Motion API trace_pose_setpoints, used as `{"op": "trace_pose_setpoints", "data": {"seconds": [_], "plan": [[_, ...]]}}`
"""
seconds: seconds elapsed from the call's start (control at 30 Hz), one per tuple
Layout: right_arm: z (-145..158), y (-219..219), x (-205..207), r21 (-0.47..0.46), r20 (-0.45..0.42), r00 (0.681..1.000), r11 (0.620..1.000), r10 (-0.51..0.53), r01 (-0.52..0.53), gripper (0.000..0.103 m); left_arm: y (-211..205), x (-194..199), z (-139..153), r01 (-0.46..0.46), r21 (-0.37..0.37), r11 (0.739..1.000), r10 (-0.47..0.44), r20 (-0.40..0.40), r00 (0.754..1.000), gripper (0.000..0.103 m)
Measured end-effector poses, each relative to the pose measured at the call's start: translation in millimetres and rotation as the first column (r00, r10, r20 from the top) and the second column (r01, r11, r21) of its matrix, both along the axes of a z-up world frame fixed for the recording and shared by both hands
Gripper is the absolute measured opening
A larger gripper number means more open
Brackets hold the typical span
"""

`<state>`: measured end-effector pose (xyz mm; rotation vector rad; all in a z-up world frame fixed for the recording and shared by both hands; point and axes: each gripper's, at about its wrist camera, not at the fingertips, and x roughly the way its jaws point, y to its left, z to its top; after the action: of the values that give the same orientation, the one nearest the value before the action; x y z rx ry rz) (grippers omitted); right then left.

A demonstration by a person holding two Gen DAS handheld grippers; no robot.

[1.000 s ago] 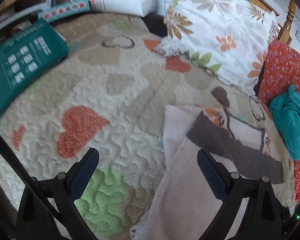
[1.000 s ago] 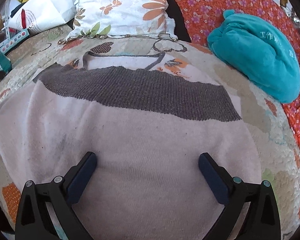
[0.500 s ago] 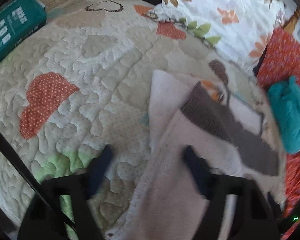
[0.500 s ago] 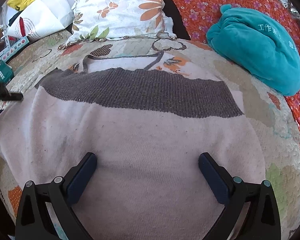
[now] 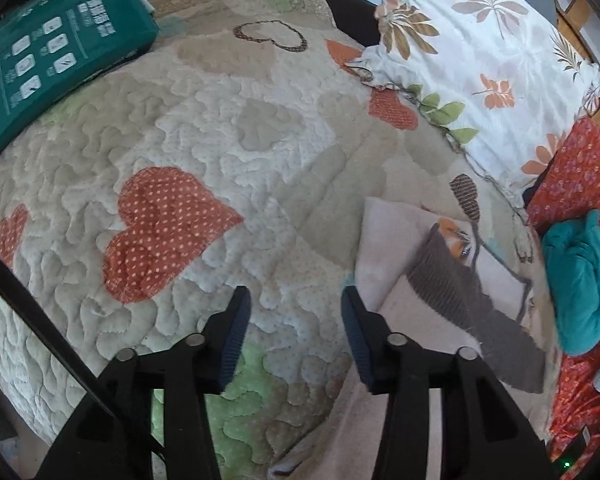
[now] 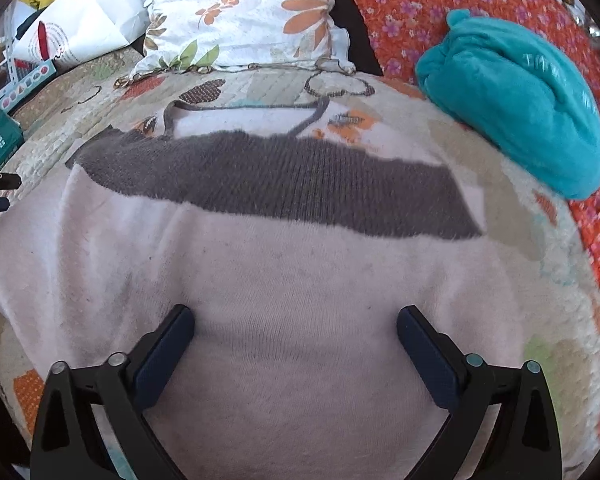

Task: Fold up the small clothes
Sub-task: 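Grasp the folded sweater side with the right tool while the left tool grasps it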

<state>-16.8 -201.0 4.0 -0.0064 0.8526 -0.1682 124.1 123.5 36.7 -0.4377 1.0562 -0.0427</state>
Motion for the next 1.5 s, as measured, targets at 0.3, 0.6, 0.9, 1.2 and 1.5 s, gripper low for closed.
{"op": "trace_pose_setpoints", "data": {"seconds": [0.3, 0.6, 0.9, 1.2, 1.5], "plan": [[41.5, 107.6, -25.6, -0.031, 0.096, 0.934, 0.939, 0.344, -0.343, 0.086, -31.9, 54.8, -14.5, 0.227, -0.184, 0.956, -0.239, -0.042, 0.97, 0.063], [7.2, 217.3, -15.2, -0.127, 0.029, 0.823, 0.819, 0.568, -0.56, 0.086, -54.1, 81.1, -24.3, 0.334, -0.189, 0.923, -0.351, -0.067, 0.934, 0.065], [-15.5, 252.1, 7.9, -0.16, -0.011, 0.824, 0.813, 0.566, -0.56, 0.085, -58.4, 93.2, -28.6, 0.377, -0.259, 0.889, -0.404, -0.057, 0.913, 0.079], [1.7, 250.9, 2.3, -0.106, 0.014, 0.846, 0.842, 0.533, -0.529, 0.014, -72.2, 81.0, -17.2, 0.353, -0.168, 0.92, -0.363, -0.034, 0.931, 0.011], [48.5, 166.1, -28.9, 0.008, 0.102, 0.887, 0.891, 0.45, -0.453, 0.011, -125.3, 49.6, 45.2, 0.408, -0.136, 0.903, -0.406, 0.04, 0.913, 0.011]]}}
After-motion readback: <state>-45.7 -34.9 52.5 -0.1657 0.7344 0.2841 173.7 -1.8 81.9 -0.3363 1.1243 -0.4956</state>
